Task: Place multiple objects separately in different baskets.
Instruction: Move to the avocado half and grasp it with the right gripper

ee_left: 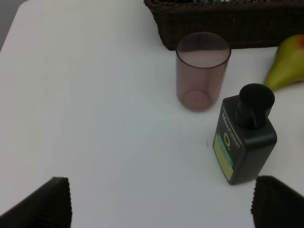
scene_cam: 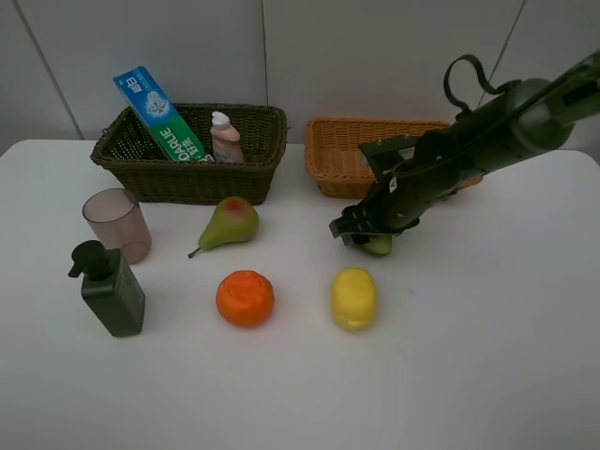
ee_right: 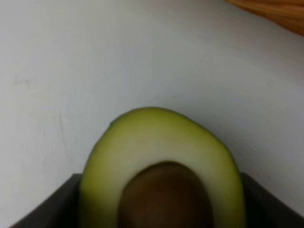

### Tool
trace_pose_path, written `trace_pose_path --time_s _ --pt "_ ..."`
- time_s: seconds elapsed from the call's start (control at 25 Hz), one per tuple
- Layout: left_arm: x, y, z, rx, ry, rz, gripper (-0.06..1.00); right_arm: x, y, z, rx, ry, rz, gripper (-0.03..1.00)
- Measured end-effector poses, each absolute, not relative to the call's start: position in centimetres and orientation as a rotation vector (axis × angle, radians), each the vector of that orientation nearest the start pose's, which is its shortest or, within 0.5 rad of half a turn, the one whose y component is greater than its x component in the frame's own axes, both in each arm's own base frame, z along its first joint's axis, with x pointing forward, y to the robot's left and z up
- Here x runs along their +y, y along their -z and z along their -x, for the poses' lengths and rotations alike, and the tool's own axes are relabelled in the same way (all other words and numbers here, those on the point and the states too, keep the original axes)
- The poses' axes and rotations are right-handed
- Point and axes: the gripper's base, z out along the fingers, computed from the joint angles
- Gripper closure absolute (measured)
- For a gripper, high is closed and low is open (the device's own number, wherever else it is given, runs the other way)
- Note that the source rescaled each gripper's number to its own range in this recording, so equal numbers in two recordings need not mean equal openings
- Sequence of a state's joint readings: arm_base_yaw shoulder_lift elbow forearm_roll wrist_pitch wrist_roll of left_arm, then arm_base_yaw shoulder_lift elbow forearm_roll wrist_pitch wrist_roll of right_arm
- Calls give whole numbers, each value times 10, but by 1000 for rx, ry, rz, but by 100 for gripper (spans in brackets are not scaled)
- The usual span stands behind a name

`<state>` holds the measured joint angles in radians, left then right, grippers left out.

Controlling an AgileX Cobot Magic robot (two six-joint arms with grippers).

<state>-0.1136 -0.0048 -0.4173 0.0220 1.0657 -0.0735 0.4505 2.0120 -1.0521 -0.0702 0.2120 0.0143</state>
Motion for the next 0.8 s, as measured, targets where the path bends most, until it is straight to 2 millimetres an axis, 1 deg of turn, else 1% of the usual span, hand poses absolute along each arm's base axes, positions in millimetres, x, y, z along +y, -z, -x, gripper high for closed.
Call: trace_pose_path --time_s 0.8 --pt "1 -254 -3 2128 84 -43 -6 162 -103 -339 2580 -112 656 55"
